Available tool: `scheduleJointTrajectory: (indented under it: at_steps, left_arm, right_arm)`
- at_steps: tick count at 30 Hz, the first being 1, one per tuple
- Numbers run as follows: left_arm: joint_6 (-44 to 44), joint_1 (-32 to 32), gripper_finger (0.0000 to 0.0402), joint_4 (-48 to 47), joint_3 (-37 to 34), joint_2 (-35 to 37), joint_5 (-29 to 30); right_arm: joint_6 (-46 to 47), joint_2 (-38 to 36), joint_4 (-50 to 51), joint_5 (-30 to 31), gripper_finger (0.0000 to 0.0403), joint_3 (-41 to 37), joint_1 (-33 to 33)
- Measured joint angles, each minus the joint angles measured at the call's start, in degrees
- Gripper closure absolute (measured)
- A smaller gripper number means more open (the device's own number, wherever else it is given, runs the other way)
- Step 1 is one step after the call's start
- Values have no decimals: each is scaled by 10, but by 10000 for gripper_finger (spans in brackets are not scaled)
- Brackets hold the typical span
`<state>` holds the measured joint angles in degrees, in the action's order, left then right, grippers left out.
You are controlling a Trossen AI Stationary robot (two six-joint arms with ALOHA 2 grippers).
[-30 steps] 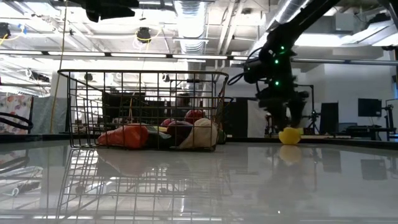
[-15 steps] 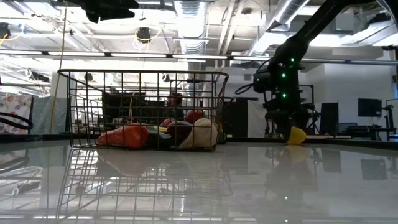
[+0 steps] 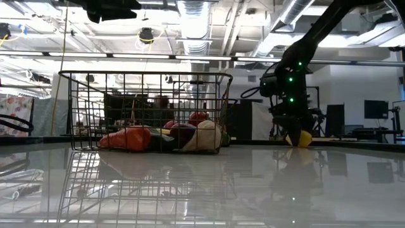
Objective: Sort produce into baskets
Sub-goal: Put the lemon into the top wire basket
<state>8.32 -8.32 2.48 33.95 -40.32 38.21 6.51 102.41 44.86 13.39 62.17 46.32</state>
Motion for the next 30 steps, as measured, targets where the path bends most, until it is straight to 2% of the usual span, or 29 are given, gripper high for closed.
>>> scheduleJointTrajectory:
  at_steps: [4,9,14,19,23,26,30]
  left_arm:
    - [0,0,123,0,0,0,0]
    - [2,0,123,0,0,0,1]
    - [3,0,123,12,0,0,14]
    - [15,0,123,26,0,0,12]
    - [22,0,123,55,0,0,-40]
    - [31,0,123,69,0,0,-65]
    - [29,0,123,73,-3,0,-75]
  right_arm:
    - [-1,0,50,-15,127,25,-23]
    - [-8,-20,69,-57,130,82,-80]
    - [-14,-53,57,-48,131,167,-131]
    - [-44,-70,-27,-63,131,227,-172]
    - [-59,-46,-139,-133,132,231,-203]
    - [-69,-10,-213,-149,126,231,-221]
    - [-80,28,-206,-150,97,266,-224]
